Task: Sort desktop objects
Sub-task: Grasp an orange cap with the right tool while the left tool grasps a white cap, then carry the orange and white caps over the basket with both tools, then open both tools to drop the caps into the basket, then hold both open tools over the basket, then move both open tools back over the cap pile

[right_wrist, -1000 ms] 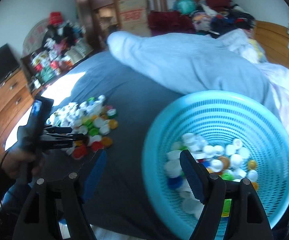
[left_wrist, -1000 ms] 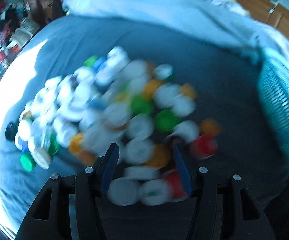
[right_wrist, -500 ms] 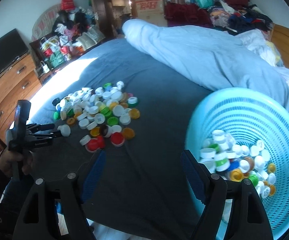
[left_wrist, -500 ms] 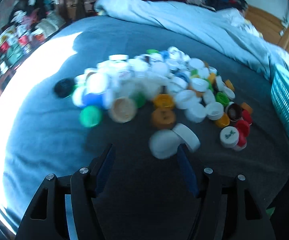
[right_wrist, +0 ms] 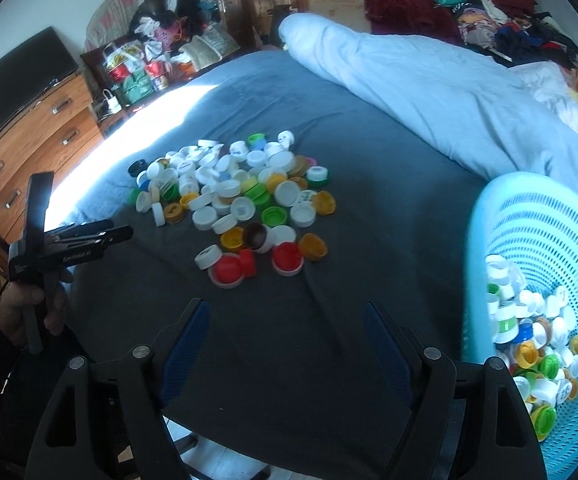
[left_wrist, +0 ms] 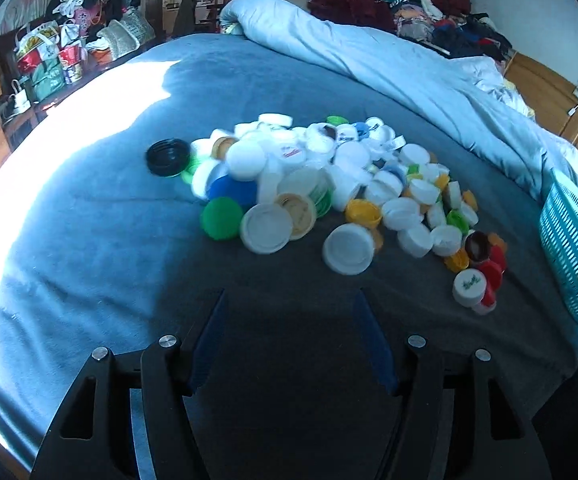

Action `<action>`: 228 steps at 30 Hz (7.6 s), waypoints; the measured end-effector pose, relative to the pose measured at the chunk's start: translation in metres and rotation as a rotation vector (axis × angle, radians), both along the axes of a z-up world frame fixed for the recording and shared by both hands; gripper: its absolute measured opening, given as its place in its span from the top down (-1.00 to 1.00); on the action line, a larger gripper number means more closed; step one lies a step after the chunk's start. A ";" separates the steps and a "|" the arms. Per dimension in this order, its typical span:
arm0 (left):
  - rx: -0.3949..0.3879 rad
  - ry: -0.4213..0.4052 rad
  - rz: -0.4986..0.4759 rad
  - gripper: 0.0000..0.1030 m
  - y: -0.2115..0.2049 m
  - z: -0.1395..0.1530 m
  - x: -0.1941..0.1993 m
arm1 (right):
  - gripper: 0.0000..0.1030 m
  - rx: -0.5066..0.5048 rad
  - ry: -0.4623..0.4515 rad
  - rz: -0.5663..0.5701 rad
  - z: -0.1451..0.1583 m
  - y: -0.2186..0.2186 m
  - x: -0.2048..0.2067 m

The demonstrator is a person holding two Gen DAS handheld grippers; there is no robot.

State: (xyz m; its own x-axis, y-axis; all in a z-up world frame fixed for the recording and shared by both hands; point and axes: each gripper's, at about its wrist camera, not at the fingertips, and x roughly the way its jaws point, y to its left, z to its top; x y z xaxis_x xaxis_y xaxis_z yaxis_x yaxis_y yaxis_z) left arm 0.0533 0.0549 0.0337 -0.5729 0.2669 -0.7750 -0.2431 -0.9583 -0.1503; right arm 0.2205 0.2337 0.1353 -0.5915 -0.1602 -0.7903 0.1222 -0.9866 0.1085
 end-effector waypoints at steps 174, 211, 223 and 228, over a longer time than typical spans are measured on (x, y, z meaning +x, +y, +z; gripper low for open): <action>-0.064 0.048 -0.596 0.25 0.442 0.074 0.036 | -0.71 0.005 0.195 -0.562 0.018 0.265 0.086; -0.126 0.161 -0.246 -0.15 0.192 0.063 0.037 | -0.74 0.045 0.356 -0.317 0.079 0.123 0.078; -0.048 -0.061 0.230 -0.15 -0.041 -0.006 -0.044 | -0.74 0.043 0.189 0.024 0.035 -0.022 0.015; 0.040 -0.056 0.220 -0.15 -0.048 -0.011 -0.062 | -0.74 0.062 0.139 0.052 0.025 -0.046 -0.004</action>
State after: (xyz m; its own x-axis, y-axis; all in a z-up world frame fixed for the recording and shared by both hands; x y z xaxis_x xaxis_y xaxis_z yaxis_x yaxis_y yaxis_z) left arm -0.0087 0.0071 0.0222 -0.5775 0.1714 -0.7982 -0.0190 -0.9803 -0.1968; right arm 0.2169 0.1878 0.1603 -0.6881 -0.1467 -0.7107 0.1825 -0.9829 0.0262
